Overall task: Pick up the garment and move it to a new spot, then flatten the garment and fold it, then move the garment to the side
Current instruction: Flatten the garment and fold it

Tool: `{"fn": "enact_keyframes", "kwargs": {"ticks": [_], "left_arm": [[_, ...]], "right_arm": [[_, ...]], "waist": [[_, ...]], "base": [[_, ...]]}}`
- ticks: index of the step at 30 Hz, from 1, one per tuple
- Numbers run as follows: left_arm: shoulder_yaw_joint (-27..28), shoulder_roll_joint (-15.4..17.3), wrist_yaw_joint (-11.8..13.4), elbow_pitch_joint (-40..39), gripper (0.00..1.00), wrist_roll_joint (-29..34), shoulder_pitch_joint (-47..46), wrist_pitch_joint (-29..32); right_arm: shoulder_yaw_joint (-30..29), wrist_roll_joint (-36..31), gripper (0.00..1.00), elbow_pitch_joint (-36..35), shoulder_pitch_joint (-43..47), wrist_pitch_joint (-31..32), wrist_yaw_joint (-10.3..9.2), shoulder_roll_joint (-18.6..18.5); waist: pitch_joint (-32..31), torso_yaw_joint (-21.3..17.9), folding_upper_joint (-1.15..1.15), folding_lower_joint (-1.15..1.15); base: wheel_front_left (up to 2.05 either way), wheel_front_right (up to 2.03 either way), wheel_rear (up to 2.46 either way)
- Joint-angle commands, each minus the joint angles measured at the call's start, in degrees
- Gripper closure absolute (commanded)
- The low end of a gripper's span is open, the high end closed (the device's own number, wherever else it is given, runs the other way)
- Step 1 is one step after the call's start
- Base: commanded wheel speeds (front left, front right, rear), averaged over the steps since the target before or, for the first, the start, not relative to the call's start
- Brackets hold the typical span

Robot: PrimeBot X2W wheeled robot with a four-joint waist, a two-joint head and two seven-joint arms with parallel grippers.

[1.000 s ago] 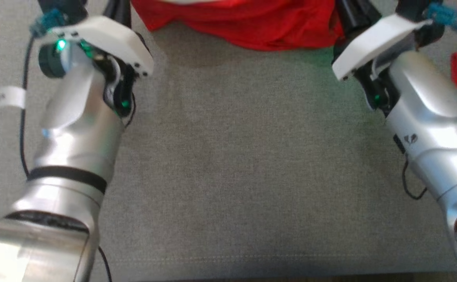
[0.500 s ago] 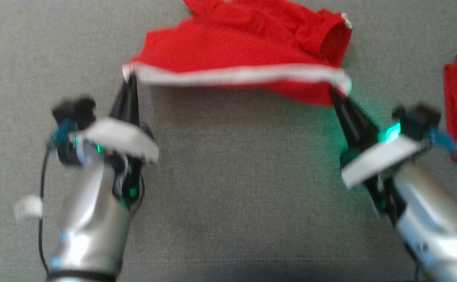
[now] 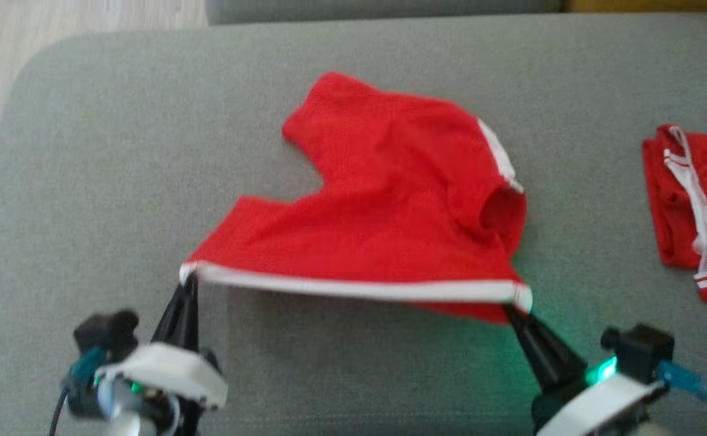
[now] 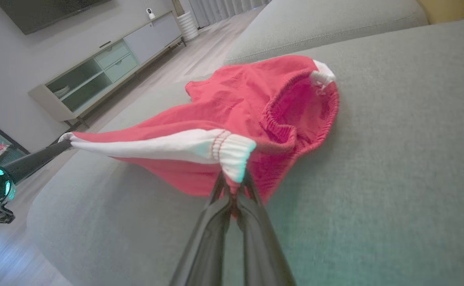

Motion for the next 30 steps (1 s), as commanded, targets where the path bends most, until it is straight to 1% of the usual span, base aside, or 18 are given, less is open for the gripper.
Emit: {"fn": "enact_keyframes", "kwargs": {"ticks": [1,3,8,11,14,19,21,25,30], "left_arm": [[2.61,1.41,0.82,-3.02,1.00,0.00,-0.46,0.30],[2.84,1.92,2.32,-7.42,1.00,-0.05,3.09,2.67],[3.28,3.16,4.32,-15.23,1.00,-0.21,7.91,6.68],[2.98,3.82,4.29,-17.15,1.00,-0.09,7.55,8.04],[2.28,4.64,3.17,-16.93,1.00,0.12,4.22,9.03],[0.89,6.25,-0.16,-12.38,1.00,-0.34,-5.93,12.36],[0.37,6.37,-1.40,-9.56,1.00,-1.06,-11.23,14.58],[-0.67,6.38,-3.22,-2.55,1.00,-2.82,-21.53,21.20],[-0.96,6.72,-4.82,8.09,1.00,-4.40,-33.86,27.60]], "right_arm": [[-0.03,-0.56,1.00,-2.58,0.35,0.42,-0.04,-0.35],[-1.11,-1.28,1.00,-5.35,3.72,2.41,-0.04,0.38],[-3.09,-2.50,1.00,-10.31,9.01,6.51,-0.04,2.27],[-4.04,-2.34,1.00,-11.33,9.49,8.13,-0.04,3.64],[-5.32,-1.79,1.00,-11.22,8.80,9.53,-0.04,5.29],[-7.70,0.32,1.00,-9.98,4.98,11.71,-0.04,9.13],[-8.80,2.70,1.00,-9.29,2.77,11.74,-0.04,11.21],[-10.18,5.13,1.00,-7.25,-2.23,13.20,-0.04,13.20],[-9.52,8.70,1.00,-4.94,-8.82,14.29,-0.04,14.59]], "waist": [[-1.13,-0.31,0.00,0.01],[-1.91,-0.33,0.00,0.01],[-2.52,-0.53,0.00,0.01],[-2.32,-0.72,0.00,0.01],[-1.52,-0.81,0.00,0.01],[1.32,-2.31,0.00,0.01],[2.86,-3.20,0.00,0.01],[6.28,-5.89,0.00,0.01],[9.63,-9.23,0.00,0.01]], "base": [[0.00,0.00,0.00],[0.00,0.00,0.00],[0.00,0.00,0.00],[0.00,0.00,0.00],[0.00,0.00,0.00],[0.00,0.00,0.00],[0.00,0.00,0.00],[0.00,0.00,0.00],[0.00,0.00,0.00]]}}
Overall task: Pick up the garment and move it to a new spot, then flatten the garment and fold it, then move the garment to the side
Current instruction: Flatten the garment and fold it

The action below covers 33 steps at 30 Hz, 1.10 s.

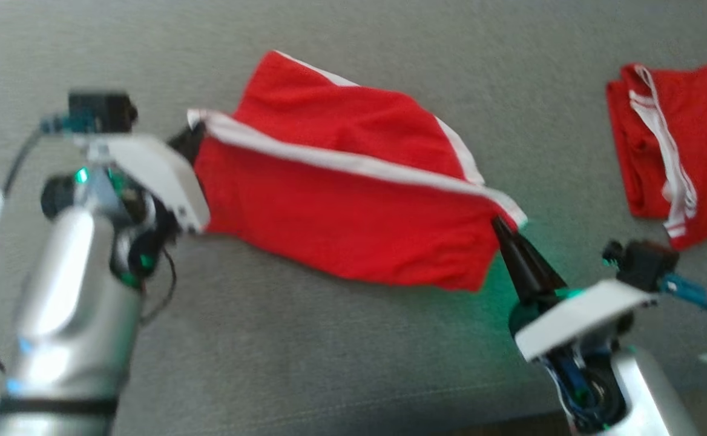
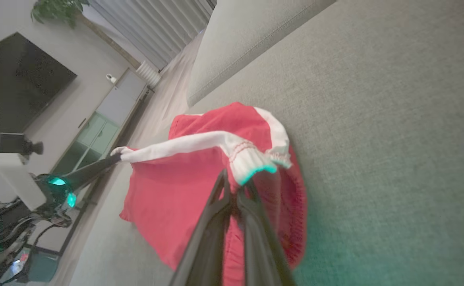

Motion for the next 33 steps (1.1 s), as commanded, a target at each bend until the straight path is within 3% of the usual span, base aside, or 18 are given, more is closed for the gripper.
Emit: {"fn": "enact_keyframes", "kwargs": {"ticks": [1,8,20,21,22,23,24,28,33], "left_arm": [[2.04,1.94,-0.37,1.58,1.00,-0.37,-6.46,1.54],[0.42,2.16,-1.99,15.70,1.00,0.47,-20.28,5.17],[0.80,2.17,-2.40,33.16,1.00,1.07,-31.85,-1.27],[0.94,2.11,-2.42,34.52,1.00,0.91,-32.37,-1.78],[1.09,2.01,-2.45,35.81,0.71,0.71,-32.76,-2.25],[1.29,1.84,-2.54,36.87,0.42,0.42,-33.07,-2.89],[1.50,1.56,-2.70,37.70,0.00,0.09,-33.26,-3.73],[1.37,0.89,-3.65,38.96,0.00,0.09,-32.77,-10.54],[1.39,-0.01,-3.28,37.81,0.00,0.80,-28.67,-22.87]], "right_arm": [[1.86,1.54,1.00,-1.21,-3.33,0.04,-0.04,0.62],[4.66,5.97,1.00,1.46,-9.48,-2.16,-0.04,1.48],[10.62,10.70,1.00,7.09,-17.00,-6.55,-0.04,1.82],[11.24,11.11,0.58,7.47,-17.56,-6.82,-0.04,1.83],[11.85,11.33,0.00,7.87,-18.06,-7.04,-0.04,1.70],[12.25,11.09,0.00,8.21,-18.50,-7.66,-0.04,1.34],[12.54,10.74,0.00,8.49,-18.77,-8.38,-0.04,0.88],[12.57,6.22,0.00,9.26,-18.34,-12.35,-0.04,-2.39],[8.26,-1.14,0.00,9.52,-14.81,-15.45,-0.04,-5.53]], "waist": [[3.05,-3.28,0.00,0.00],[5.90,-7.57,0.00,0.00],[8.81,-12.43,0.00,0.00],[8.96,-12.53,0.00,0.00],[9.07,-12.58,0.00,0.00],[9.17,-12.56,0.00,0.00],[9.19,-12.40,0.00,0.00],[8.57,-11.13,0.00,0.00],[6.67,-8.64,0.00,0.00]], "base": [[0.00,0.00,0.00],[0.00,0.00,0.00],[0.00,0.00,0.00],[0.00,0.00,0.00],[0.00,0.00,0.00],[0.00,0.00,0.00],[0.00,0.00,0.00],[0.00,0.00,0.00],[0.00,0.00,0.00]]}}
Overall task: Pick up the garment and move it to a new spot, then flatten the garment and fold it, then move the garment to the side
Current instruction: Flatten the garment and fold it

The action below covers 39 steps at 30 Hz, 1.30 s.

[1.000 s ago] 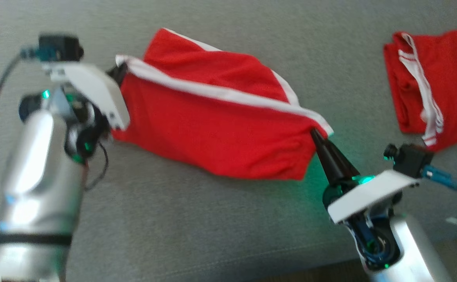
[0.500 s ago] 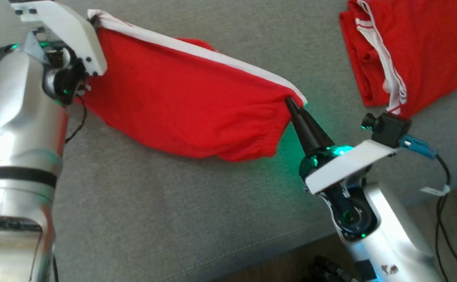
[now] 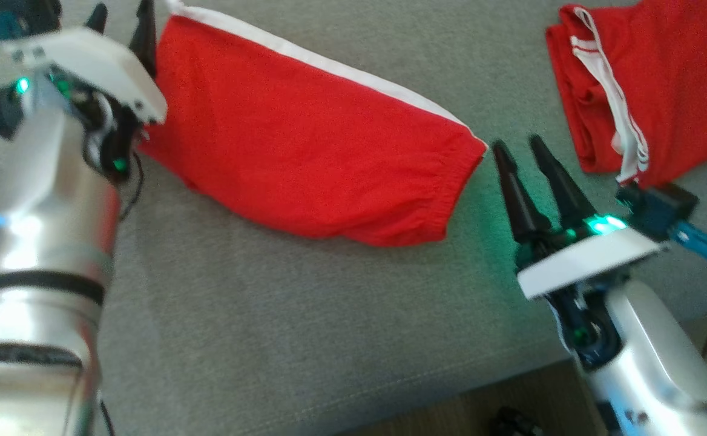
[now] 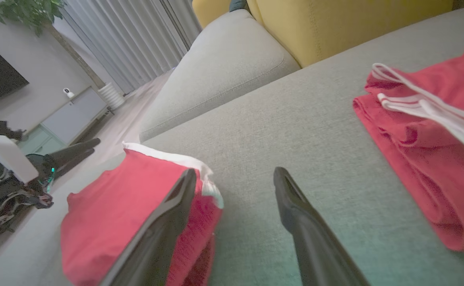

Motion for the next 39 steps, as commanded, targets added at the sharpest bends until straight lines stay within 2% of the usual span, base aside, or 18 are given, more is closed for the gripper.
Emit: {"fn": "enact_keyframes", "kwargs": {"ticks": [1,4,6,7,13,18,24,32,39], "left_arm": [[1.19,1.65,0.52,-2.19,0.00,0.74,0.91,-2.58],[1.09,1.55,2.11,-4.63,0.00,1.71,4.60,-9.17],[1.20,1.42,3.29,-7.42,0.00,2.30,7.51,-11.37],[1.44,1.64,5.18,-11.51,0.00,3.38,10.77,-12.34],[3.73,1.75,11.02,-31.71,0.00,7.58,24.47,-12.72],[4.54,1.55,13.74,-43.98,0.00,10.01,36.93,-12.74],[4.27,1.17,15.12,-50.29,0.00,10.45,46.86,-12.74],[2.92,1.38,15.42,-52.32,0.00,10.67,51.73,-12.09],[2.39,1.81,15.84,-53.78,0.00,10.66,53.31,-11.04]], "right_arm": [[-0.20,-1.39,0.00,-2.23,2.11,-0.67,-0.04,-0.59],[-4.44,-6.04,0.00,-4.35,4.42,-1.33,-0.04,-1.48],[-7.72,-9.89,0.00,-6.31,5.85,-1.65,-0.04,-1.81],[-10.85,-13.22,0.00,-8.59,7.15,-1.58,-0.04,-1.55],[-16.50,-20.63,0.00,-14.67,10.11,0.93,-0.04,-0.77],[-17.70,-23.93,0.00,-17.29,12.24,2.83,-0.04,-0.68],[-18.74,-25.79,0.00,-18.80,16.85,4.86,-0.04,0.20],[-19.73,-25.88,0.00,-19.66,22.04,6.08,-0.04,1.86],[-19.93,-25.49,0.00,-20.41,23.16,6.47,-0.04,2.50]], "waist": [[-1.23,1.43,0.00,0.00],[-2.48,3.17,0.00,0.00],[-3.37,4.46,0.00,0.00],[-4.22,5.62,0.00,0.00],[-7.03,8.99,0.00,0.00],[-10.07,11.05,0.00,0.00],[-14.16,13.10,0.00,0.00],[-17.37,13.93,0.00,0.00],[-17.76,13.71,0.00,0.00]], "base": [[0.00,0.00,0.00],[0.00,0.00,0.00],[0.00,0.00,0.00],[0.00,0.00,0.00],[0.00,0.00,0.00],[0.00,0.00,0.00],[0.00,0.00,0.00],[0.00,0.00,0.00],[0.00,0.00,0.00]]}}
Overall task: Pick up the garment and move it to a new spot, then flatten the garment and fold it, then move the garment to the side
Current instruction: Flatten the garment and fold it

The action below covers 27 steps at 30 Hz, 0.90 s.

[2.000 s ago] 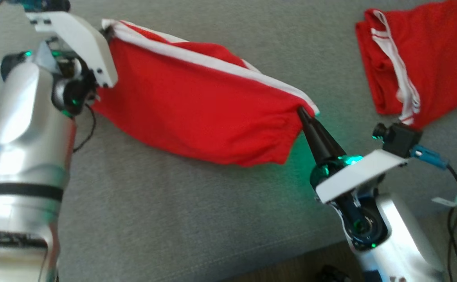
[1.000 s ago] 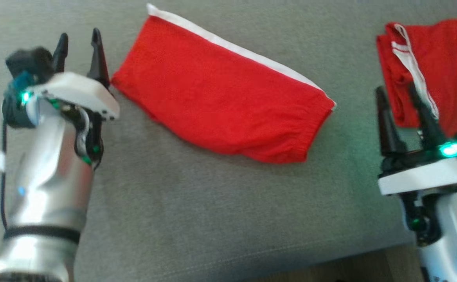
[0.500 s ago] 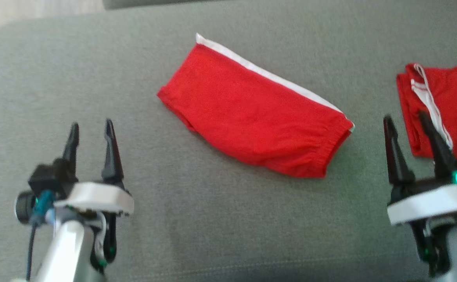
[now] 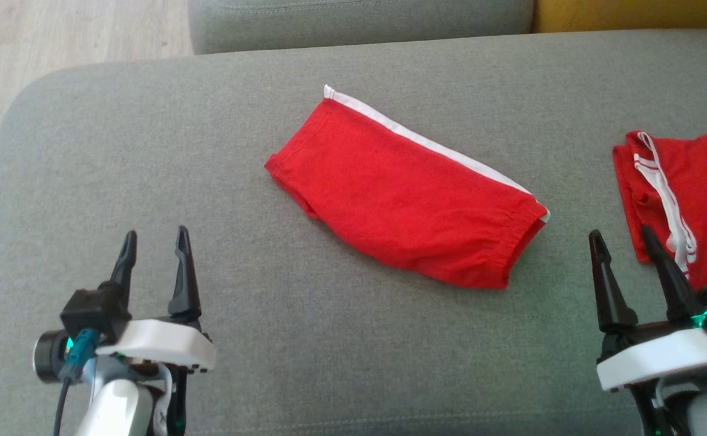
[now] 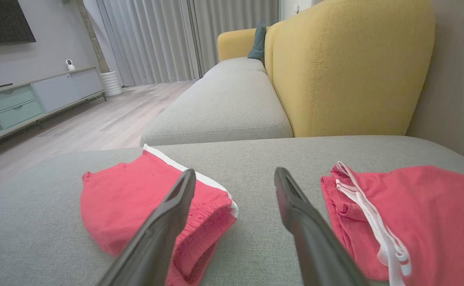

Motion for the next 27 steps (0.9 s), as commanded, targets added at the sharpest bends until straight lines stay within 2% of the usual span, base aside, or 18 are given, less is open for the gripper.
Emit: {"fn": "enact_keyframes", "kwargs": {"ticks": [1,18,22,27], "left_arm": [[1.84,1.24,0.26,-2.28,0.00,0.32,-1.63,-0.03],[0.64,2.07,-0.01,-2.88,0.00,0.11,-2.85,1.29],[-1.73,1.92,-2.91,-1.74,0.00,-0.16,-8.17,3.86],[-5.03,0.97,-8.44,5.05,0.00,-1.69,-19.94,10.76]], "right_arm": [[0.84,0.06,0.00,-2.33,-1.10,0.02,-0.04,-0.20],[0.63,0.97,0.00,-2.40,-1.80,0.02,-0.04,0.44],[0.48,1.07,0.00,-2.94,-2.66,0.08,-0.04,0.51],[1.35,1.16,0.00,-3.47,-4.67,0.31,-0.04,0.35]], "waist": [[0.06,-0.05,0.00,0.01],[1.21,-0.17,0.00,0.01],[3.65,-0.32,0.00,0.01],[7.74,-1.76,0.00,0.01]], "base": [[0.00,0.00,0.00],[0.00,0.00,0.00],[0.00,0.00,0.00],[0.00,0.00,0.00]]}}
